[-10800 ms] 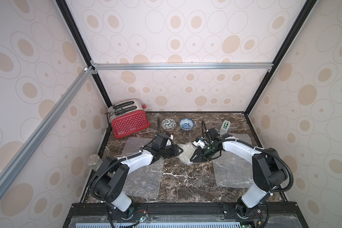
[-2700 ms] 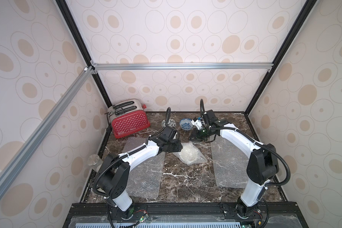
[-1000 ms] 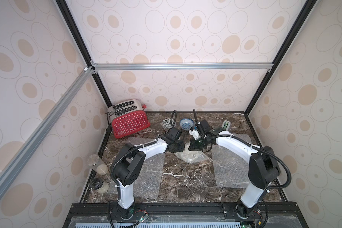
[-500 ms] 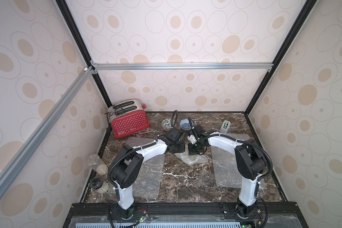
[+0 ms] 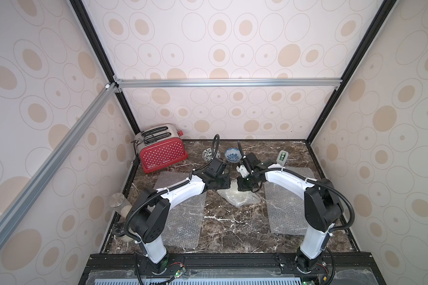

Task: Wrap bowls in bubble wrap
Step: Stick the tape on the bubble wrap.

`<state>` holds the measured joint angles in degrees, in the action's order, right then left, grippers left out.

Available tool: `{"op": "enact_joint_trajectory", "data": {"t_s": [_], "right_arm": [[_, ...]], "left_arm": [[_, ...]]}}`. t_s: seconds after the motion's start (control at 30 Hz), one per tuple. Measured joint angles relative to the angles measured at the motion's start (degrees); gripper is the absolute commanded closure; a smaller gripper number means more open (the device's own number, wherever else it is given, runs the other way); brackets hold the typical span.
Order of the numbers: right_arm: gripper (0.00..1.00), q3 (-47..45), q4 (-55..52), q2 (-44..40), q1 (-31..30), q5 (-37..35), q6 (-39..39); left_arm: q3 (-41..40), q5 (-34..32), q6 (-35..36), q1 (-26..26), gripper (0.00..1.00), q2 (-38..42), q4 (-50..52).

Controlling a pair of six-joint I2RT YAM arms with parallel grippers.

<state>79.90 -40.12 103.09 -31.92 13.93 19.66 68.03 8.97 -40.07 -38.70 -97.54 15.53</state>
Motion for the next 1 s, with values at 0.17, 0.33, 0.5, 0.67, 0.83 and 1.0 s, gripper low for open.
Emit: {"op": "enact_joint_trajectory", "data": {"t_s": [0.17,0.33,0.5,0.67,0.83,1.0], "right_arm": [[0.89,4.0,-0.4,-2.3,0.0,0.5,-0.2],[0.89,5.9,1.5,1.6,-0.5,1.7,-0.2],[0.89,5.5,3.1,7.2,-0.6,2.0,-0.3],[0.89,1.9,4.5,8.4,-0.6,2.0,-0.4],[0.89,-2.8,6.8,8.4,-0.7,1.5,-0.3],[0.89,-7.2,11.3,7.1,-0.8,1.3,0.4]], "left_arm": [[-1.4,-1.7,0.0,0.0,0.69,2.8,-0.3],[-3.8,-4.1,-0.2,0.0,0.67,5.5,-0.8],[-4.7,-6.0,-0.2,0.0,0.66,6.9,-0.5],[-5.8,-6.6,-0.4,0.0,0.65,7.2,-0.6],[-5.9,-6.3,-0.5,0.0,0.66,7.1,-1.1],[-5.9,-5.7,-0.7,0.0,0.65,7.0,-1.7]]}}
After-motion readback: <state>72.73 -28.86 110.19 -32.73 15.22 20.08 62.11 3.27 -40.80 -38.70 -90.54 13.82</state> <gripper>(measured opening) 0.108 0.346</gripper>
